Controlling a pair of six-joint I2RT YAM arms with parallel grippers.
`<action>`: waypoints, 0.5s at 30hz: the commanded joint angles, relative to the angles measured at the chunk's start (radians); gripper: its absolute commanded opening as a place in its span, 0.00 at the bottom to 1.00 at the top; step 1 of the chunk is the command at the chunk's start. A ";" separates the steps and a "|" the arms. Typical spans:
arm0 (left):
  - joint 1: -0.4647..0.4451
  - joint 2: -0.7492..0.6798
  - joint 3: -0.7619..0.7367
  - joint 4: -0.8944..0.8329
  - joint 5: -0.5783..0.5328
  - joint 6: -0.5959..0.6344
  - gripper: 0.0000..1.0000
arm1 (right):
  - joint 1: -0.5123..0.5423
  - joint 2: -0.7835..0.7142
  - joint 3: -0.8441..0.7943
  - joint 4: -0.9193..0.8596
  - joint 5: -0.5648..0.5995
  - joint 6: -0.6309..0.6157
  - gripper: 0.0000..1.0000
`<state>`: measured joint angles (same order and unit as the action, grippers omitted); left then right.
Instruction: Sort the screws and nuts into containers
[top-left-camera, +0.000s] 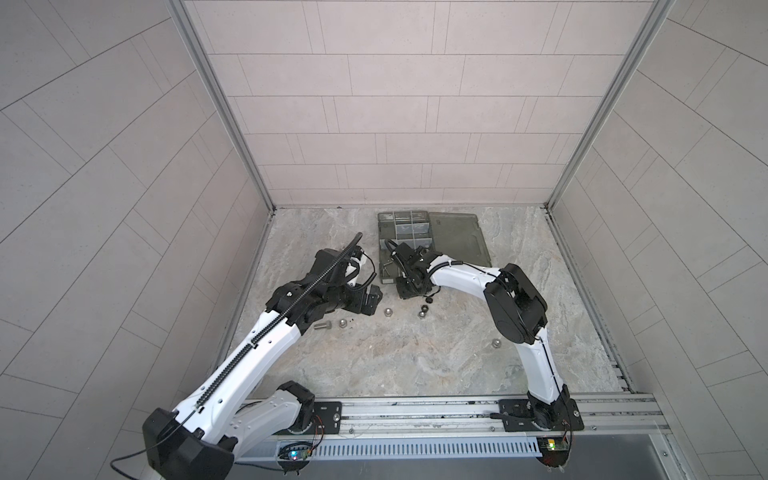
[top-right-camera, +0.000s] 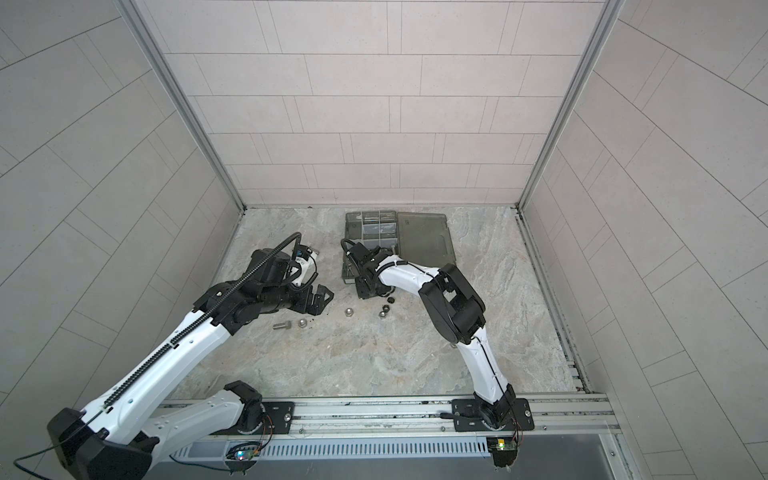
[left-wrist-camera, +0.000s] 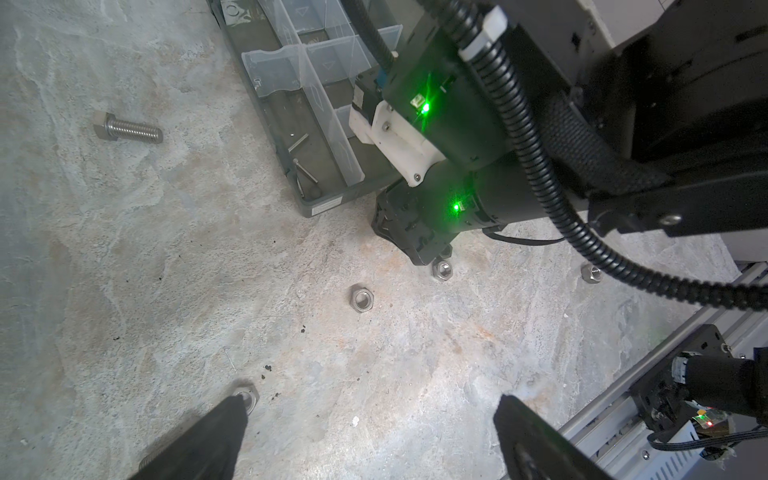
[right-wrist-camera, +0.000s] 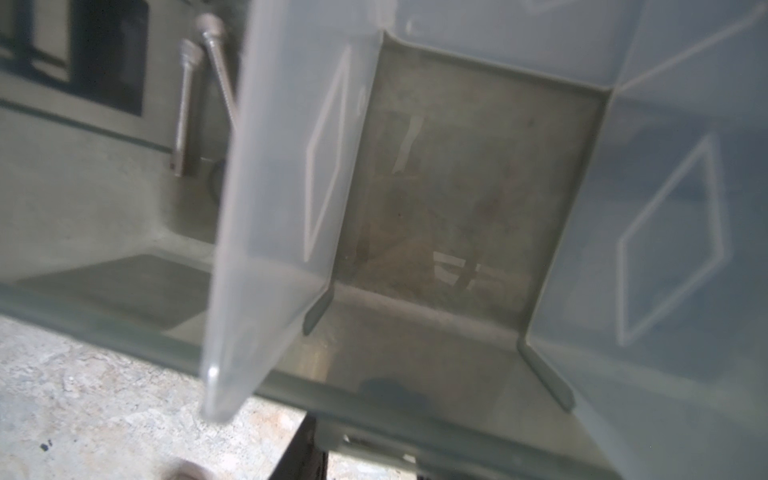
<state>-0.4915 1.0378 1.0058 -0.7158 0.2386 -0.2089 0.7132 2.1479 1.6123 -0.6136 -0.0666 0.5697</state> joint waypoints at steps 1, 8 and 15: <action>-0.004 -0.010 0.007 -0.017 -0.011 0.013 1.00 | -0.008 0.022 0.016 -0.018 0.010 0.013 0.32; -0.004 -0.013 0.003 -0.015 -0.010 0.009 1.00 | -0.012 0.002 0.009 -0.040 -0.007 0.010 0.17; -0.004 -0.016 0.000 -0.012 -0.010 0.005 1.00 | -0.011 -0.081 0.011 -0.075 -0.012 0.000 0.15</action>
<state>-0.4915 1.0378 1.0054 -0.7158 0.2382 -0.2092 0.7059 2.1410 1.6154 -0.6415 -0.0822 0.5728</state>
